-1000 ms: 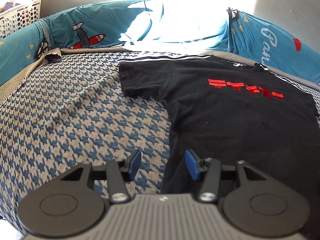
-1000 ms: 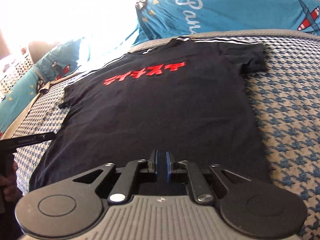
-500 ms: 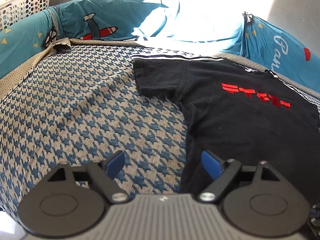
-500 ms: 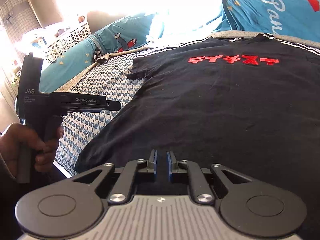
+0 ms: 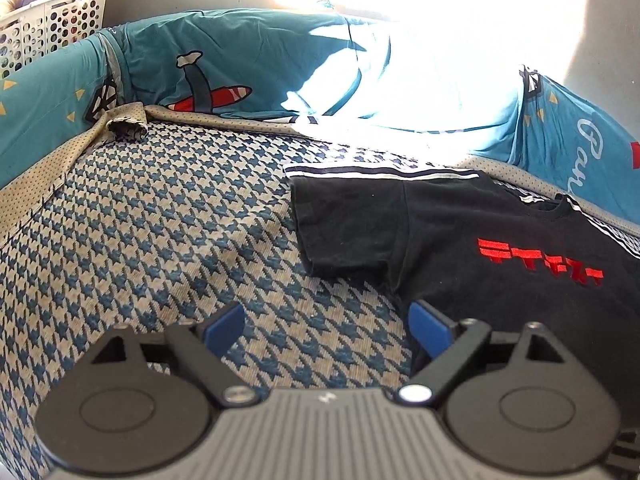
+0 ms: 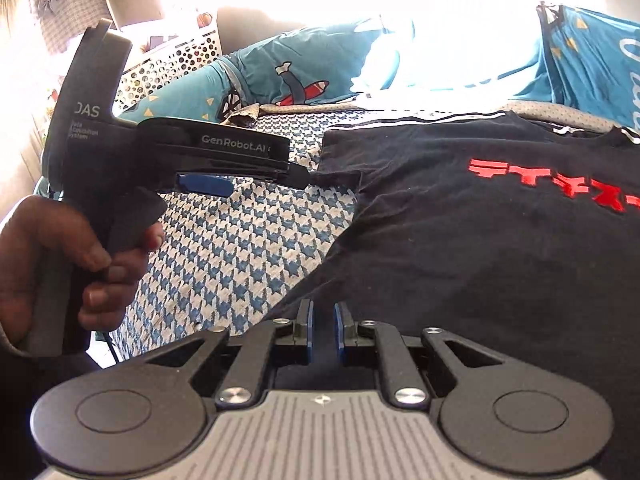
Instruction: Fold clothes
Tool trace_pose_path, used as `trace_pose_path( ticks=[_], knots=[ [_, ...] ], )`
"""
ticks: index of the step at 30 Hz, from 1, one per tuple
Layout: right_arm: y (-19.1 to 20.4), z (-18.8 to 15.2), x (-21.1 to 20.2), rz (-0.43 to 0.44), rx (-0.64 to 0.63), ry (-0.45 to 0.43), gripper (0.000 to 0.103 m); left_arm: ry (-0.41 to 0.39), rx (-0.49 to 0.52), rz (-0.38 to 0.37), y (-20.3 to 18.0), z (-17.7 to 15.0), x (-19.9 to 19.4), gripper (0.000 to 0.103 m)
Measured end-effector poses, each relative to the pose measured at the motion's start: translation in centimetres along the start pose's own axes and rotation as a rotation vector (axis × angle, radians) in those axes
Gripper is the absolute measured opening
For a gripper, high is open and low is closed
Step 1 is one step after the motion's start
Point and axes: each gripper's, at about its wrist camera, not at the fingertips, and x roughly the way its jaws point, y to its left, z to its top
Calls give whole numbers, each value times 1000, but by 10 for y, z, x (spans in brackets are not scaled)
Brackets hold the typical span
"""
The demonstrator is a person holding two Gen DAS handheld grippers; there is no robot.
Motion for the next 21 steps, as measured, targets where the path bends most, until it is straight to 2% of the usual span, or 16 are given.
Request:
trace_pose_path(
  ticks=[7, 13, 16, 21],
  knots=[
    [3, 27, 43, -10, -112, -36, 13, 14, -123, -20, 23, 11, 7, 89],
    [2, 35, 71, -79, -178, -23, 13, 20, -111, -27, 20, 11, 10, 89],
    [2, 34, 79, -127, -207, -10, 21, 24, -108, -22, 19, 12, 11, 89],
    [9, 28, 86, -193, -305, -30, 21, 33, -138, -35, 20, 11, 13, 89]
  ],
)
